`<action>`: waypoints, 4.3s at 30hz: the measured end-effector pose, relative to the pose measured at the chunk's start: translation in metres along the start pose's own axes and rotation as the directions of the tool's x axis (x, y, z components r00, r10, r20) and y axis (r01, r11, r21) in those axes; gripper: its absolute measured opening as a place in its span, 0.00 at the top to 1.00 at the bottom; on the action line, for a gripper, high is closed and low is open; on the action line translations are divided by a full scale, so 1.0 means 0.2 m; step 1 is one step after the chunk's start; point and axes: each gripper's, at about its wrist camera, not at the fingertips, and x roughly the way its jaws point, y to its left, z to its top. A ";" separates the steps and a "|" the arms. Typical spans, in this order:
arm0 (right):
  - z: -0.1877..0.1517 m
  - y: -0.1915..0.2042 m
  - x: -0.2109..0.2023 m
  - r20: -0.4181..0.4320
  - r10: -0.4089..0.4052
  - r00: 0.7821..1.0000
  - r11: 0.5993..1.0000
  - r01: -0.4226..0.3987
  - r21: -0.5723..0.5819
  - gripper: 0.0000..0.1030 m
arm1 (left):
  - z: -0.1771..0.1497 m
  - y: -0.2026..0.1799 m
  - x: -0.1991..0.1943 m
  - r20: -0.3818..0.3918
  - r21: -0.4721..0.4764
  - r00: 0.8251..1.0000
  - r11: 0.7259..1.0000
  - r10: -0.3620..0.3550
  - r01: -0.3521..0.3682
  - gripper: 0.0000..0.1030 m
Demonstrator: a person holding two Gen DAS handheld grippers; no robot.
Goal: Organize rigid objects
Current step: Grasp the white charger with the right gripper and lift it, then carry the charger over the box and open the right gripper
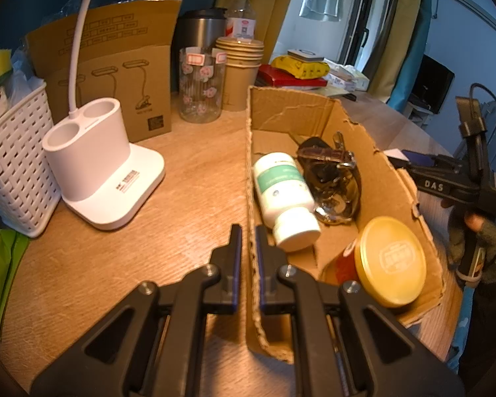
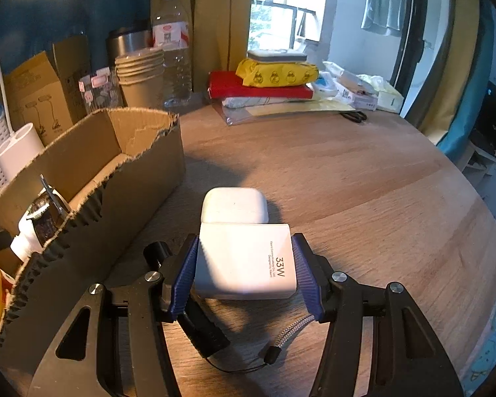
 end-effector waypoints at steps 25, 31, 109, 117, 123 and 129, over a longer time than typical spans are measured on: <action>0.12 0.13 -0.35 0.145 0.006 0.989 1.000 -0.003 -0.026 0.43 | 0.00 0.00 0.00 0.007 0.004 1.000 1.000 0.010 -0.010 0.93; 0.15 0.18 -0.40 0.174 0.022 0.984 0.999 -0.014 -0.044 0.43 | 0.00 0.00 0.00 0.007 0.003 1.000 1.000 0.010 -0.010 0.93; 0.41 0.71 0.19 -0.118 0.148 0.982 0.947 -0.175 -0.270 0.43 | -0.01 -0.03 -0.01 0.013 0.005 1.000 1.000 -0.001 0.001 0.93; 0.40 0.73 0.18 -0.133 0.157 0.979 0.941 -0.189 -0.279 0.43 | -0.02 -0.03 -0.02 0.013 0.004 1.000 1.000 -0.003 0.003 0.93; 0.40 0.71 0.16 -0.107 0.180 0.978 0.942 -0.202 -0.268 0.38 | -0.01 -0.02 -0.01 0.008 0.000 1.000 1.000 -0.003 0.003 0.93; 0.40 0.67 0.11 -0.068 0.190 0.979 0.950 -0.201 -0.238 0.38 | -0.01 -0.01 -0.01 0.007 -0.003 1.000 1.000 -0.001 0.001 0.93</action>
